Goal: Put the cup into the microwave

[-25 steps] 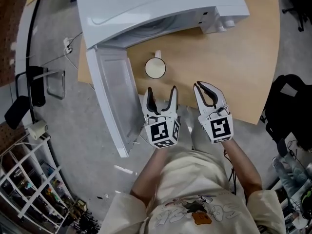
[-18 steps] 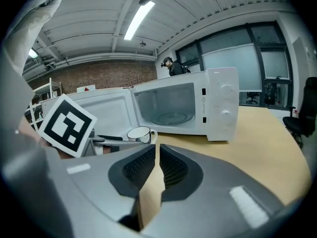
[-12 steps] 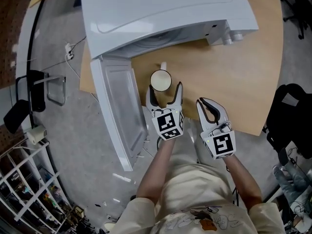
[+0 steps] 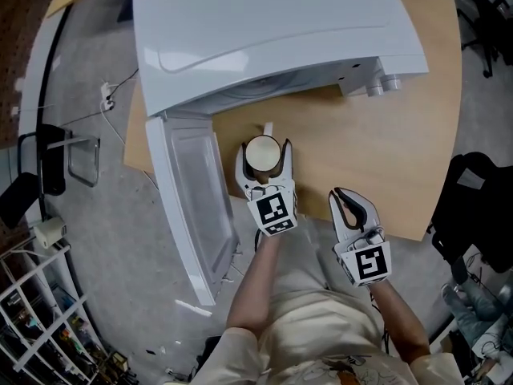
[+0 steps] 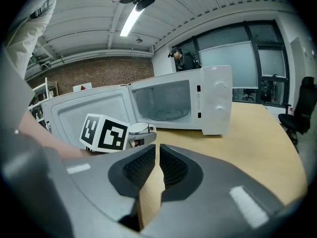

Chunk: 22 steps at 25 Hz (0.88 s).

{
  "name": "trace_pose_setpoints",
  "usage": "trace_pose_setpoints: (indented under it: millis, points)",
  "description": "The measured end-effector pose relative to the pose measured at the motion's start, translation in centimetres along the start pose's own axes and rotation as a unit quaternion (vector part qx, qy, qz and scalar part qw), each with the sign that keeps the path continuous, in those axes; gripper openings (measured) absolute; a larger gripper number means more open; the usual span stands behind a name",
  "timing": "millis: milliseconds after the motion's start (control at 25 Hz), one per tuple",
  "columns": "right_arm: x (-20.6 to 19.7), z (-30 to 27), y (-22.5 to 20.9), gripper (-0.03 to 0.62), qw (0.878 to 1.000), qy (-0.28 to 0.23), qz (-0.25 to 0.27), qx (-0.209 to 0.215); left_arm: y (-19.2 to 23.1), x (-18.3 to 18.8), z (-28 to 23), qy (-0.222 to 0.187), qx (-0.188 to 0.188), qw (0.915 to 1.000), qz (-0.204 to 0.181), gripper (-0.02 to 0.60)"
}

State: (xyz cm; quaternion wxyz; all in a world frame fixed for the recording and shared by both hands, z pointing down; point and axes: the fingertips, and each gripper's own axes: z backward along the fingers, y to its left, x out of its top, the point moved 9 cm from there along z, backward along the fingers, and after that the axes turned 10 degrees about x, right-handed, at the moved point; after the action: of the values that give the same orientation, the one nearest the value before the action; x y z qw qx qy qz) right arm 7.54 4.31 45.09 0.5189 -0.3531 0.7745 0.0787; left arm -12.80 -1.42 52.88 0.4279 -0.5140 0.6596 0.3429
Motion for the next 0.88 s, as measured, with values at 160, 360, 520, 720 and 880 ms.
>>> trace_pose_setpoints:
  millis: [160, 360, 520, 720, 880]
  points:
    - [-1.1, -0.3, -0.3, 0.034, 1.0, 0.007, -0.011, -0.006, 0.0, 0.2, 0.0, -0.001, -0.011, 0.9999, -0.008, 0.403]
    - [-0.9, -1.0, -0.4, 0.034, 1.0, -0.004, -0.015, -0.008, 0.0, 0.5, 0.0, 0.004, -0.022, 0.9997, -0.006, 0.405]
    - [-0.1, -1.2, -0.7, 0.031, 1.0, -0.015, -0.016, -0.012, -0.6, 2.0, 0.5, 0.007, -0.029, 0.9995, -0.005, 0.405]
    - [1.6, -0.4, -1.3, 0.031, 0.999, -0.035, -0.015, -0.02, -1.8, 5.0, 1.4, -0.004, -0.038, 0.9993, -0.005, 0.405]
    - [2.5, 0.4, -1.8, 0.031, 0.998, -0.044, -0.016, -0.03, -2.3, 7.1, 0.6, -0.014, -0.036, 0.9993, -0.003, 0.405]
